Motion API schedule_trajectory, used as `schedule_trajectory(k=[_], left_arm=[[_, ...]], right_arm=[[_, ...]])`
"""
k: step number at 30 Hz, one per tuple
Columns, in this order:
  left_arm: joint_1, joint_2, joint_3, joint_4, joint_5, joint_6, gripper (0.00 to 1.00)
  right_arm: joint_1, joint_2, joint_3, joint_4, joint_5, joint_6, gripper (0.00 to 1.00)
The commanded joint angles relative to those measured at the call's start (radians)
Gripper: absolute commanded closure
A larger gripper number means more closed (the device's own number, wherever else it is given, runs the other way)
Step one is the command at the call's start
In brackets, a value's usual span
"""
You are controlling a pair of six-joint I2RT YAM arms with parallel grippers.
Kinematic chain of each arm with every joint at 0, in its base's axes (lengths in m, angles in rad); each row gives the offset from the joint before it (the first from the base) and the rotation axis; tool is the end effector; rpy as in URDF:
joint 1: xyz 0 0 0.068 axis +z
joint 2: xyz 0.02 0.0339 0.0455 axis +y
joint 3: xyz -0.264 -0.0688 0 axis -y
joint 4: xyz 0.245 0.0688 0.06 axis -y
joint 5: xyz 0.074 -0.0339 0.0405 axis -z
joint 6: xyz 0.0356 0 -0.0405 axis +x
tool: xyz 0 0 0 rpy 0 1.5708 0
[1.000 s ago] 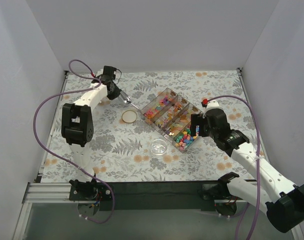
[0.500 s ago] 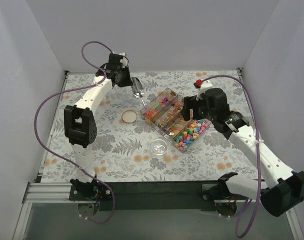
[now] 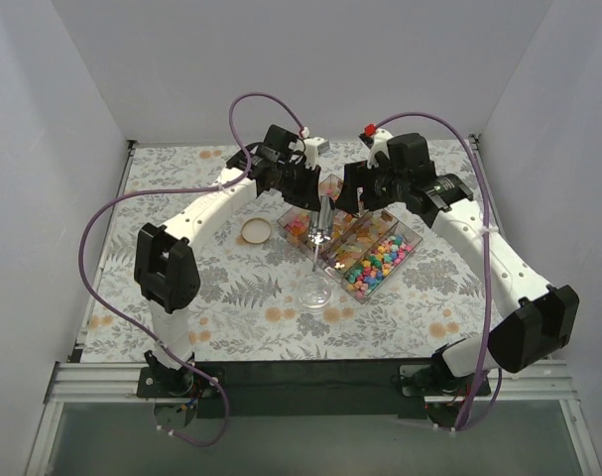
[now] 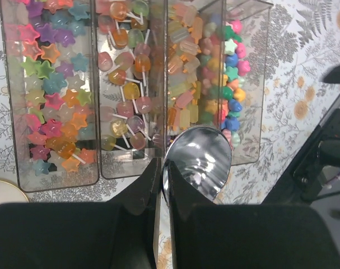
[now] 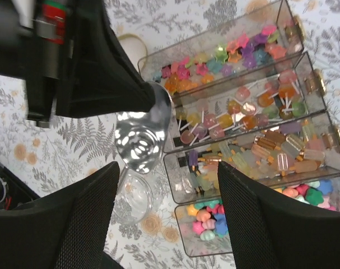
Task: Pack the candies
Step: Pick up the spatula from the center of the board.
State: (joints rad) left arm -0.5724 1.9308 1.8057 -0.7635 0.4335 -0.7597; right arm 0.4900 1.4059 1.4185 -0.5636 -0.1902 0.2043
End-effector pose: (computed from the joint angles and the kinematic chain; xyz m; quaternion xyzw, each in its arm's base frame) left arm 0.3539 -0.2458 0.3070 -0.0144 0.9230 -0.3612 0.1316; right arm 0.2736 0.1536 0.3800 -0.1696 0.8534 0.2432 0.4287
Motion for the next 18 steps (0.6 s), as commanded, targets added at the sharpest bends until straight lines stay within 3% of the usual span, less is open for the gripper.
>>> schedule_trajectory(k=[1,11,18], left_arm=[[0.008,-0.092,-0.026,-0.030,0.097,0.060,1.00],[-0.014,-0.099,-0.042,-0.046,0.223,0.102,1.00],[-0.026,-0.095,-0.020,-0.071,0.266,0.134,1.00]], right_arm=[[-0.036,0.027,0.031,-0.044,-0.095,0.015,0.23],[-0.074,0.094,0.022,-0.024,-0.317,-0.017,0.27],[-0.083,0.156,0.008,-0.019,-0.425,-0.040,0.37]])
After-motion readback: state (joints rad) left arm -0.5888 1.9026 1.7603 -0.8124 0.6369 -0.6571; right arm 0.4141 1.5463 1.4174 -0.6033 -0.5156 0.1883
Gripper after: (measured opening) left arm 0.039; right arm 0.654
